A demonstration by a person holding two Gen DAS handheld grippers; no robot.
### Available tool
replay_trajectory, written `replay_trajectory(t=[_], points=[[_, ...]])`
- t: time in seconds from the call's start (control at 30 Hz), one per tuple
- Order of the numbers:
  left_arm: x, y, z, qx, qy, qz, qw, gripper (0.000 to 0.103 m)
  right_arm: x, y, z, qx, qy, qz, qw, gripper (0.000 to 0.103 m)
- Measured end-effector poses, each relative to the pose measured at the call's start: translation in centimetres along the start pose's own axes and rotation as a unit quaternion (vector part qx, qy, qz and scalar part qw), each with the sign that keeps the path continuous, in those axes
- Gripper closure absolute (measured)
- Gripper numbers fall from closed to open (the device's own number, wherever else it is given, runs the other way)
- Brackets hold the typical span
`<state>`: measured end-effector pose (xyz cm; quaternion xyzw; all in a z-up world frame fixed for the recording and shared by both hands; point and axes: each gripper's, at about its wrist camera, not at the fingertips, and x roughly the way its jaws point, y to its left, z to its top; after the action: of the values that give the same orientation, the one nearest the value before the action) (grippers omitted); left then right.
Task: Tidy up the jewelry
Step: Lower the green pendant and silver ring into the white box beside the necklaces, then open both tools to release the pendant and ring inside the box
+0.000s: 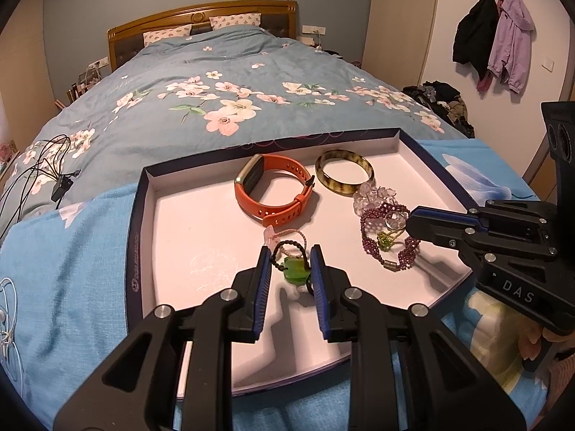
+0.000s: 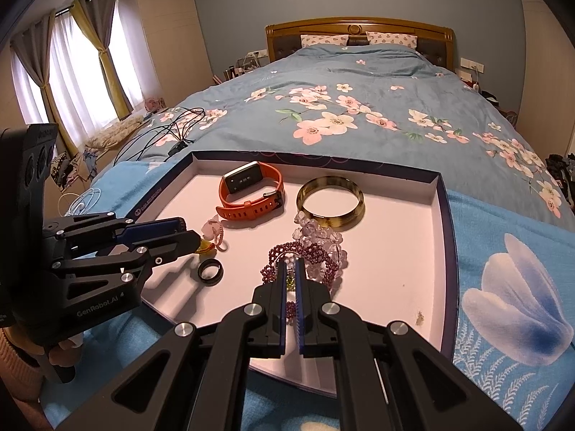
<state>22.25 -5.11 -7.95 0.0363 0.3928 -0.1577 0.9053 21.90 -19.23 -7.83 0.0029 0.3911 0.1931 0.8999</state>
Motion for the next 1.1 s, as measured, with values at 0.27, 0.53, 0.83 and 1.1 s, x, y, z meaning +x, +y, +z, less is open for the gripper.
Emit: replay_trajectory(t=[0.27,0.53,0.83,1.1], points=[[0.2,0.0,-0.1,-0.001,0.002,0.003,1.0000,0.081,0.1,0.0,-0.1,-0.001,0.002,-0.002,1.000,0.100],[0.5,0.1,-0.1,0.000,0.004,0.004,1.0000,0.080,0.4,-0.1,-0.2,0.000,0.005,-0.004,1.000,0.100],[0.9,0.1,-0.2,0.001,0.009,0.007,0.9999,0.080,0.8,0.0,-0.1,0.001,0.010,-0.011,1.000,0.100],[0.8,0.2,-0.4,0.000,0.003,0.012,0.9999,0.067,0.6,-0.1,-0.3,0.002,0.008,-0.011,1.000,0.098]])
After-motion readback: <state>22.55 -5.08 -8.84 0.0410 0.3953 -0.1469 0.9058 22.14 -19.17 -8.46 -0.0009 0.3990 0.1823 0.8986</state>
